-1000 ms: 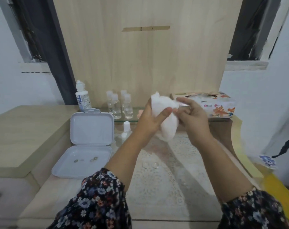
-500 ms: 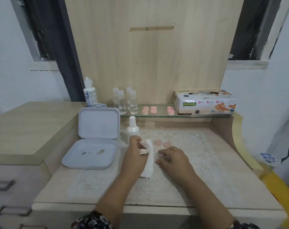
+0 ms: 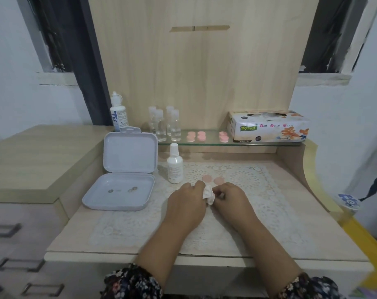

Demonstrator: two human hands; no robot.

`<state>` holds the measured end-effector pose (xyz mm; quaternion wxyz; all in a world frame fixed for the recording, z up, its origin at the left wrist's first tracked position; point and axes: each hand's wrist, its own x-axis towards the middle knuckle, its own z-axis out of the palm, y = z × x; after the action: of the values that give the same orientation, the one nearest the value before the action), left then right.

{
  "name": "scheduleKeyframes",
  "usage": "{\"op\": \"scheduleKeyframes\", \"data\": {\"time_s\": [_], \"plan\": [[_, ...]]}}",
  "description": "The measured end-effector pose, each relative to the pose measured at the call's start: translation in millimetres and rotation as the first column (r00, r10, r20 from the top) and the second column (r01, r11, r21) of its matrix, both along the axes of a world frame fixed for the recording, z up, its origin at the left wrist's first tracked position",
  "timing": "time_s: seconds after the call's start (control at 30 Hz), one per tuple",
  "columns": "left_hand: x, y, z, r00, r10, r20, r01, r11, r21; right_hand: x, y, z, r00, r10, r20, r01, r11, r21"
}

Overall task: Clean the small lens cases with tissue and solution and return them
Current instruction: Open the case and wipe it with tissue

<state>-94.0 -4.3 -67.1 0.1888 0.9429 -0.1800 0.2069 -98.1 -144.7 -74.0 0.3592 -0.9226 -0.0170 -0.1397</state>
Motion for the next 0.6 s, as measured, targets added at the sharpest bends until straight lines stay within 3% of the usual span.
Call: {"op": "scheduleKeyframes", "data": {"time_s": [0.07,0.13,0.17,0.23,0.3,0.33,0.4,0.5,0.6], "plan": [[6.0,-2.2,-0.4,0.999,0.0,-0.04,-0.001,1.0,-0.018,1.2,0.4,-0.2,1.0,-0.012,-0.002,0.012,1.0,0.008],[11.9,-2.4,-2.5,0.987,-0.039,-0.158,0.005,0.978,-0.209,3.1,0.1,-0.9,1.0,-0.012,-0.009,0.013,1.0,0.017],[13.7,-1.0,-0.9,0.968,-0.079,-0.238,-0.021,0.92,-0.392,3.0,-0.1,-1.0,1.0,-0.007,-0.017,0.007,1.0,0.029],[16.2,4.0,2.4,0.954,-0.09,-0.286,-0.144,0.699,-0.701,2.8,-1.3,-2.1,0.999,-0.004,-0.043,0.007,0.998,0.063],[16.6,11.6,5.1,0.982,0.087,-0.167,-0.187,0.559,-0.808,2.3,-2.7,-1.0,0.999,-0.007,-0.049,0.011,0.997,0.08],[15.4,14.3,4.7,0.982,0.167,-0.085,-0.166,0.568,-0.806,1.6,-2.6,-0.4,0.999,-0.007,-0.052,0.012,0.996,0.087],[15.2,15.0,-0.3,0.984,0.175,0.044,-0.09,0.69,-0.718,0.4,-1.8,0.2,0.999,-0.005,-0.049,0.01,0.996,0.092],[15.3,6.8,-10.3,0.995,0.003,0.101,0.038,0.913,-0.407,-2.1,-0.7,1.3,1.0,-0.002,-0.031,0.006,0.992,0.129],[15.7,0.3,-17.1,0.979,-0.055,0.199,0.073,0.994,-0.085,-3.6,-0.5,1.5,1.0,0.001,-0.019,0.002,0.986,0.165]]}}
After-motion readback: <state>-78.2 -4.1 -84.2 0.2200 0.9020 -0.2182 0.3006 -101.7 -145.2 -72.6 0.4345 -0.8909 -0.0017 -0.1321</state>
